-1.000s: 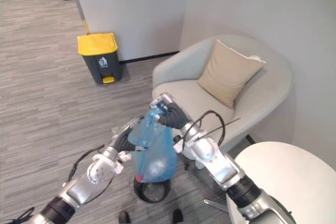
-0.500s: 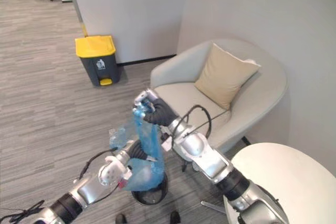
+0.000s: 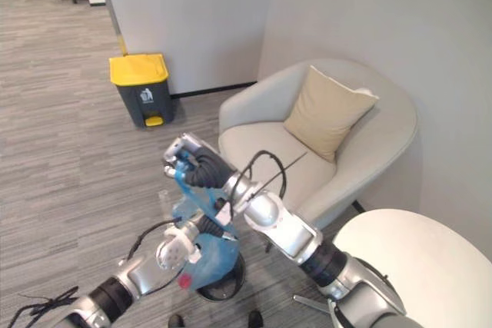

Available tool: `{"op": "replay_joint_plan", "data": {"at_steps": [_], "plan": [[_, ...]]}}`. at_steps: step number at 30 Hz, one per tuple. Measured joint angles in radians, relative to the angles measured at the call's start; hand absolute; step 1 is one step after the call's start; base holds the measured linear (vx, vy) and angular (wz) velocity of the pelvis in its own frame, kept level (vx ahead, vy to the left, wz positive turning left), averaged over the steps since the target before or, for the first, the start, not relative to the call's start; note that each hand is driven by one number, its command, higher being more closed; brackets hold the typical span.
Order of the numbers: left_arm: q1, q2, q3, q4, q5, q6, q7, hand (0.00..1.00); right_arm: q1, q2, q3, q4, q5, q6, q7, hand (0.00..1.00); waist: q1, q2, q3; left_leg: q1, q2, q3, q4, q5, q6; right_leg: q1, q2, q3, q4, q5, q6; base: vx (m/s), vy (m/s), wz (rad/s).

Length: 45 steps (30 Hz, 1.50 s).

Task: Gather rubbish on tea table into small bin, then transfer packed bag to large trash can.

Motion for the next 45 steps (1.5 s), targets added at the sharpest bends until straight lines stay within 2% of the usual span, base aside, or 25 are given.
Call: {"op": "replay_joint_plan", "data": {"at_steps": [5, 6, 15, 19, 28, 29, 32, 34, 37, 39, 42, 45], "plan": [[-0.009, 0.002, -0.002, 0.016, 0.028, 0.002, -0.014, 0.0, -0.003, 0.001, 0.008, 0.0, -0.003, 0.0, 0.011, 1.0, 0.0, 0.0, 0.0, 0.0, 0.001, 0.001, 0.0, 0.0, 0.0, -0.001, 0.0, 0.002, 0.001, -0.001, -0.001, 0.0, 0.0, -0.01], [-0.015, 0.006, -0.013, 0.018, 0.035, 0.004, -0.018, 1.0, -0.003, 0.001, 0.011, 0.002, -0.004, 0.0, 0.011, 1.0, 0.0, 0.0, 0.0, 0.0, 0.001, 0.002, 0.0, 0.0, 0.0, -0.001, 0.0, 0.002, 0.001, -0.002, -0.002, 0.0, 0.0, 0.0], [0.044, 0.036, -0.062, 0.099, 0.098, -0.003, -0.032, 1.0, -0.001, 0.0, 0.083, 0.079, -0.052, 0.003, 0.032, 1.0, -0.001, 0.0, 0.0, -0.002, 0.002, 0.01, 0.0, -0.001, -0.001, -0.014, 0.002, 0.012, 0.011, -0.004, 0.0, 0.01, -0.004, -0.03], [0.064, 0.019, -0.073, 0.121, 0.117, -0.013, -0.03, 1.0, 0.013, 0.001, 0.09, 0.079, -0.085, 0.001, 0.035, 1.0, 0.0, 0.0, 0.0, -0.002, 0.001, 0.01, 0.0, -0.001, -0.001, -0.014, 0.002, 0.011, 0.011, -0.004, 0.0, 0.0, 0.0, 0.0], [0.125, 0.019, -0.073, 0.134, 0.115, -0.018, -0.031, 1.0, 0.124, 0.003, 0.105, 0.111, -0.182, -0.044, 0.033, 1.0, -0.004, -0.001, 0.0, -0.001, 0.0, 0.0, 0.0, -0.001, -0.001, -0.012, -0.002, 0.002, 0.014, -0.019, 0.01, 0.0, 0.0, 0.03], [0.138, 0.02, -0.065, 0.13, 0.114, -0.018, -0.031, 1.0, 0.148, -0.001, 0.105, 0.125, -0.203, -0.045, 0.033, 0.0, -0.003, -0.001, 0.0, -0.002, -0.001, -0.002, 0.0, -0.001, 0.0, -0.01, -0.003, 0.0, 0.014, -0.019, 0.011, 0.0, 0.0, 0.07], [0.18, 0.031, -0.028, 0.09, 0.093, -0.016, -0.031, 1.0, 0.212, -0.014, 0.105, 0.161, -0.254, -0.046, 0.032, 0.0, -0.003, -0.002, 0.0, -0.002, -0.002, -0.014, 0.0, -0.002, -0.002, -0.001, -0.008, -0.012, 0.011, -0.026, 0.005, 0.02, 0.0, 0.11], [0.199, 0.056, 0.006, 0.006, 0.073, -0.014, -0.033, 1.0, 0.247, -0.035, 0.102, 0.167, -0.293, -0.046, 0.03, 0.0, -0.001, -0.003, 0.0, -0.002, -0.001, -0.016, 0.0, -0.008, -0.01, 0.0, -0.008, -0.016, 0.012, -0.028, 0.005, 0.02, -0.004, 0.07], [0.203, 0.073, 0.125, -0.105, 0.002, -0.009, -0.05, 1.0, 0.296, -0.05, 0.054, 0.192, -0.334, -0.043, 0.031, 0.0, 0.001, -0.003, 0.0, -0.003, -0.001, -0.019, 0.0, -0.008, -0.01, 0.001, -0.008, -0.019, 0.012, -0.029, 0.005, 0.0, 0.0, 0.0], [0.187, 0.077, 0.165, -0.099, -0.021, -0.003, -0.049, 1.0, 0.309, -0.065, 0.023, 0.192, -0.362, -0.042, 0.029, 0.0, -0.001, -0.003, 0.0, -0.007, -0.001, -0.021, 0.0, -0.008, -0.01, 0.0, -0.009, -0.02, 0.011, -0.028, 0.005, 0.01, -0.005, 0.02], [0.171, 0.072, 0.17, -0.03, -0.023, 0.006, -0.048, 1.0, 0.309, -0.084, -0.011, 0.197, -0.376, -0.04, 0.025, 0.0, -0.002, -0.003, 0.0, -0.01, -0.002, -0.023, 0.0, -0.003, -0.003, 0.0, -0.009, -0.022, 0.01, -0.028, 0.006, 0.04, -0.009, 0.02], [0.171, 0.049, 0.173, 0.042, -0.024, 0.034, -0.048, 1.0, 0.311, -0.08, -0.037, 0.199, -0.402, -0.032, 0.009, 0.0, -0.002, -0.003, 0.001, -0.01, -0.002, -0.024, 0.0, -0.003, -0.003, 0.0, -0.008, -0.023, 0.01, -0.02, 0.008, 0.04, -0.011, 0.01]]}}
